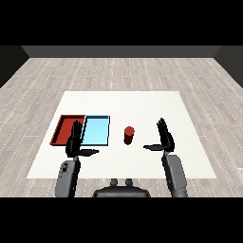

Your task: Pick the red can and put it in the red box

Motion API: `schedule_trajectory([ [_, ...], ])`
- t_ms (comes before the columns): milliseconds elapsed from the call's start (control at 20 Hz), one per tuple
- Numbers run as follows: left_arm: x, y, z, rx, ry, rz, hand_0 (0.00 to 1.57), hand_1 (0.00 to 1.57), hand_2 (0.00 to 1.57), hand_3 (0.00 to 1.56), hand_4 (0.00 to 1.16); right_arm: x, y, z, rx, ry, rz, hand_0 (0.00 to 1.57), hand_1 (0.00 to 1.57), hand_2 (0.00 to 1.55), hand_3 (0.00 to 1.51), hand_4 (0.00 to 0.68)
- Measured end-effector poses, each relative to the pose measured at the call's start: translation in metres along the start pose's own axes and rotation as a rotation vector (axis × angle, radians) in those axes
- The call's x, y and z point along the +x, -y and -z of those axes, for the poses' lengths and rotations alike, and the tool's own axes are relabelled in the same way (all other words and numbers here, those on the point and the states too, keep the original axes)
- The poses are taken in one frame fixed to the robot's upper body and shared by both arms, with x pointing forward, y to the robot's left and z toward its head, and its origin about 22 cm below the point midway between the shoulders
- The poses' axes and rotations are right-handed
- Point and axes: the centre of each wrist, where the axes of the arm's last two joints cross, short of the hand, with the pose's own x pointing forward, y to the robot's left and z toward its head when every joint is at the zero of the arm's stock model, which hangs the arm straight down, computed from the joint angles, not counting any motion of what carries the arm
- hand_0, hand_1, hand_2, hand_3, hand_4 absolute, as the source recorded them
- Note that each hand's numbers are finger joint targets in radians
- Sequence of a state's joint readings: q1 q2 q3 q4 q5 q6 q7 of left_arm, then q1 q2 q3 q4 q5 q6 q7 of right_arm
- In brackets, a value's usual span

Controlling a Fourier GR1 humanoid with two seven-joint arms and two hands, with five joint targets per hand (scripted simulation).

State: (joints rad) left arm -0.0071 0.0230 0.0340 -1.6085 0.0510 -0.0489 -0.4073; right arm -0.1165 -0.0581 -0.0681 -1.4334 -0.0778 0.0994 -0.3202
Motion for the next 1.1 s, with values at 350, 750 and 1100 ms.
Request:
schedule_trajectory([
  [350, 0.005, -0.005, 0.009, 0.009, 0.014, -0.008, 0.0, 0.0, 0.0, 0.0, 0.0, -0.005, -0.029, 0.021, 0.012, -0.05, 0.038, 0.0, 0.0, 0.0, 0.0, 0.0],
  [750, 0.004, -0.001, 0.006, 0.011, 0.012, -0.011, 0.0, 0.0, 0.0, 0.0, 0.0, -0.031, -0.043, 0.025, 0.037, -0.095, 0.077, 0.0, 0.0, 0.0, 0.0, 0.0],
  [1100, -0.002, -0.011, 0.003, 0.02, 0.009, -0.023, 0.0, 0.0, 0.0, 0.0, 0.0, -0.054, -0.062, 0.03, 0.056, -0.124, 0.124, 0.0, 0.0, 0.0, 0.0, 0.0],
])
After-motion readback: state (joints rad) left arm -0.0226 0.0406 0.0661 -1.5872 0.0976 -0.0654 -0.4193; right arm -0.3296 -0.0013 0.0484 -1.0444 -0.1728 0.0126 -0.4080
